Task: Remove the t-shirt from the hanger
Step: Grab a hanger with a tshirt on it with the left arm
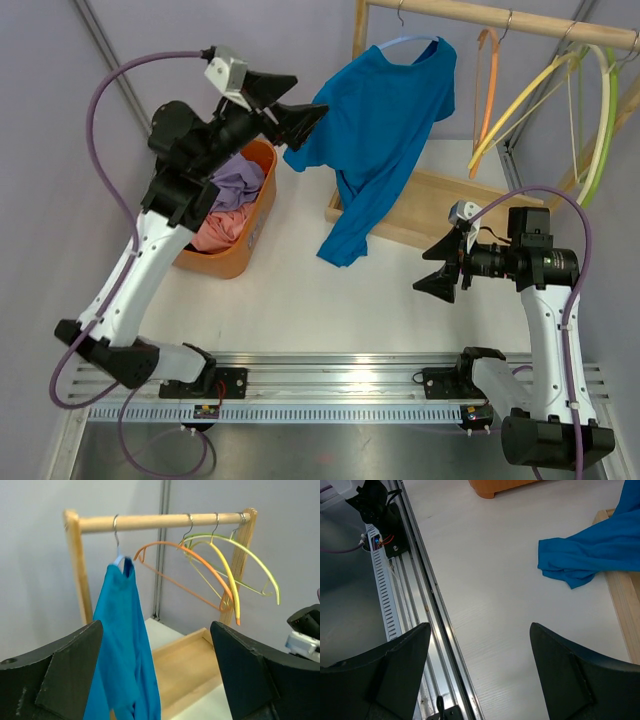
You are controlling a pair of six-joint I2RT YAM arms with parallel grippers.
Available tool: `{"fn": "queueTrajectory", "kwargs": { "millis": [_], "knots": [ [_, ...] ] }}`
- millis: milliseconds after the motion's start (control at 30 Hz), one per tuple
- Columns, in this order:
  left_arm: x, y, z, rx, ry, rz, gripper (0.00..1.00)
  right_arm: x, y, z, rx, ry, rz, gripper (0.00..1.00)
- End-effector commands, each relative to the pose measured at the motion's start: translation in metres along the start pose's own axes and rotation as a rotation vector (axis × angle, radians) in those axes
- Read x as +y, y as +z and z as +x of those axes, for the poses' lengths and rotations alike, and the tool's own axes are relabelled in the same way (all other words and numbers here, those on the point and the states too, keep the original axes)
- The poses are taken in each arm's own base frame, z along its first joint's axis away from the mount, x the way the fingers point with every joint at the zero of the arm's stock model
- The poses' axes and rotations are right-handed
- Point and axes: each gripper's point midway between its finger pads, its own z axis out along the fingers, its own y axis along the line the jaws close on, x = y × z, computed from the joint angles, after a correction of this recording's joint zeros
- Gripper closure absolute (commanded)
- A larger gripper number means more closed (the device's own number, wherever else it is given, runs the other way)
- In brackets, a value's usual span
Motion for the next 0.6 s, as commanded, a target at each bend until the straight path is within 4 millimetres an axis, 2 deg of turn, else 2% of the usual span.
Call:
{"fn": "queueTrajectory", "kwargs": {
  "millis": [0, 33, 67, 100, 133, 167, 200, 267, 333, 400, 567],
  "knots": [
    [0.011, 0.038, 0.000, -0.023, 0.135, 0.007, 0.12, 0.004, 0.003, -0.006, -0.042, -0.020, -0.032, 0.12],
    [0.013, 0.046, -0.007, -0.046, 0.160, 0.001, 0.13, 0.005, 0.003, -0.006, -0.045, -0.021, -0.033, 0.12],
    [0.022, 0.059, 0.005, -0.029, 0.163, -0.015, 0.14, 0.006, 0.003, -0.006, -0.048, -0.022, -0.035, 0.12],
    [0.028, 0.066, 0.009, -0.026, 0.182, -0.033, 0.14, 0.007, 0.003, -0.007, -0.053, -0.021, -0.043, 0.12],
    [0.035, 0.071, 0.008, -0.035, 0.190, -0.069, 0.15, 0.008, 0.003, -0.006, -0.056, -0.020, -0.047, 0.12],
    [0.035, 0.076, 0.000, -0.057, 0.201, -0.072, 0.16, 0.008, 0.004, -0.006, -0.059, -0.023, -0.048, 0.12],
    [0.041, 0.086, 0.010, -0.052, 0.215, -0.081, 0.18, 0.009, 0.004, -0.005, -0.061, -0.018, -0.052, 0.12],
    [0.043, 0.096, 0.006, -0.074, 0.249, -0.114, 0.19, 0.010, 0.004, -0.003, -0.062, -0.019, -0.051, 0.12],
    [0.051, 0.110, 0.024, -0.033, 0.281, -0.139, 0.21, 0.011, 0.004, -0.002, -0.062, -0.022, -0.050, 0.12],
    [0.056, 0.121, 0.034, 0.001, 0.319, -0.142, 0.23, 0.013, 0.004, -0.001, -0.063, -0.021, -0.052, 0.12],
    [0.068, 0.130, 0.058, 0.076, 0.385, -0.180, 0.32, 0.015, 0.004, 0.001, -0.068, -0.026, -0.046, 0.12]
  ]
}}
